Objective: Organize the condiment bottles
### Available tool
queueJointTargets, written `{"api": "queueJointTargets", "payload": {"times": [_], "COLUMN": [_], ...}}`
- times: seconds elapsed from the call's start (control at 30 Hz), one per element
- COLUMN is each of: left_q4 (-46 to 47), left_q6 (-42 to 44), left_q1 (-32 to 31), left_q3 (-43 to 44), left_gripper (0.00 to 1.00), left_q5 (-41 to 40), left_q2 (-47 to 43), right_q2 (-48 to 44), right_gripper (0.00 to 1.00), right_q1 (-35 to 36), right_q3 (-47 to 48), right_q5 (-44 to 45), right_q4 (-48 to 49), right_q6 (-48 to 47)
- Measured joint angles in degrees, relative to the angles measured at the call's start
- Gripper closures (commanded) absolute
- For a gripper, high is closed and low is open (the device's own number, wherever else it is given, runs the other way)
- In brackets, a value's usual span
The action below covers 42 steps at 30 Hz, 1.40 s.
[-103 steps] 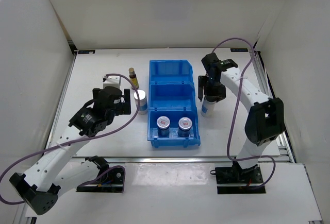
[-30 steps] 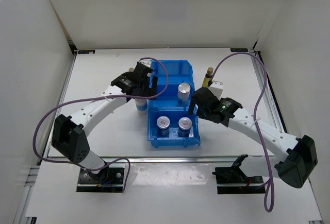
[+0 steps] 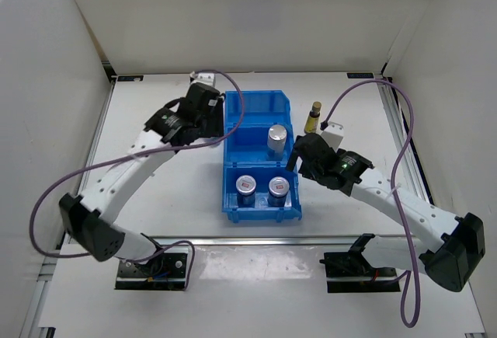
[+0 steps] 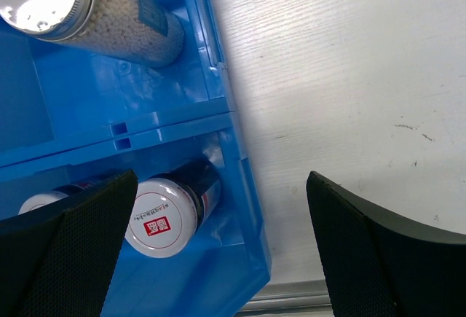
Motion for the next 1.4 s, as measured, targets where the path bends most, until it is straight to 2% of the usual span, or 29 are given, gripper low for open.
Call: {"api": "queueJointTargets", "payload": {"times": [0.13, 0.23, 0.37, 0.6, 0.83, 0.93, 1.07, 1.17, 1.2, 1.33, 1.37, 1.4], "left_q4": [1.46, 3.56, 5.25, 6.56, 7.23, 8.72, 9.99, 10.38, 10.43, 10.43, 10.10, 9.75], "left_q6": [0.13, 0.33, 0.35, 0.22, -0.59, -1.18, -1.88, -1.92, -1.92, -1.68, -1.62, -1.46], "left_q1": [-3.30, -4.98, -5.90, -5.90, -5.77, -5.55, -5.38, -5.31, -5.27, -4.70, -4.61, -4.48], "left_q3": [6.62, 9.11, 9.51, 7.91, 5.22, 4.48, 4.46, 4.46, 4.46, 5.18, 5.77, 6.56], "left_gripper": [0.82, 0.82, 0.82, 0.81, 0.77, 0.70, 0.40, 0.29, 0.22, 0.10, 0.00, 0.00], "left_q5": [-0.02, 1.36, 3.06, 7.28, 8.83, 9.73, 10.71, 11.54, 11.80, 13.22, 13.22, 13.18], "left_q2": [-5.51, -5.95, -0.96, 13.35, 15.58, 15.72, 16.94, 18.12, 18.47, 19.12, 19.12, 19.12], "right_q2": [0.00, -0.20, -1.31, -2.82, -2.82, -2.82, -2.82, -2.82, -2.82, -2.67, -2.45, -2.16], "right_gripper": [0.00, 0.00, 0.00, 0.00, 0.00, 0.00, 0.00, 0.00, 0.00, 0.00, 0.00, 0.00], "right_q1": [0.00, 0.00, 0.00, 0.00, 0.00, 0.00, -0.04, -0.07, -0.07, -0.07, -0.07, -0.07], "right_q3": [-0.35, -0.42, -0.87, -1.88, -1.90, -1.90, -1.90, -1.90, -1.90, -1.90, -1.90, -1.90], "right_q5": [0.26, 0.59, 0.90, 1.33, 1.33, 1.33, 1.33, 1.33, 1.33, 1.33, 1.33, 1.31], "right_q4": [-0.07, -0.04, 0.00, -0.15, -0.15, -0.15, -0.15, -0.15, -0.15, -0.17, -0.17, -0.17], "right_q6": [0.52, 1.31, 1.99, 2.95, 3.02, 3.02, 3.02, 3.02, 3.02, 2.95, 2.95, 2.95]}}
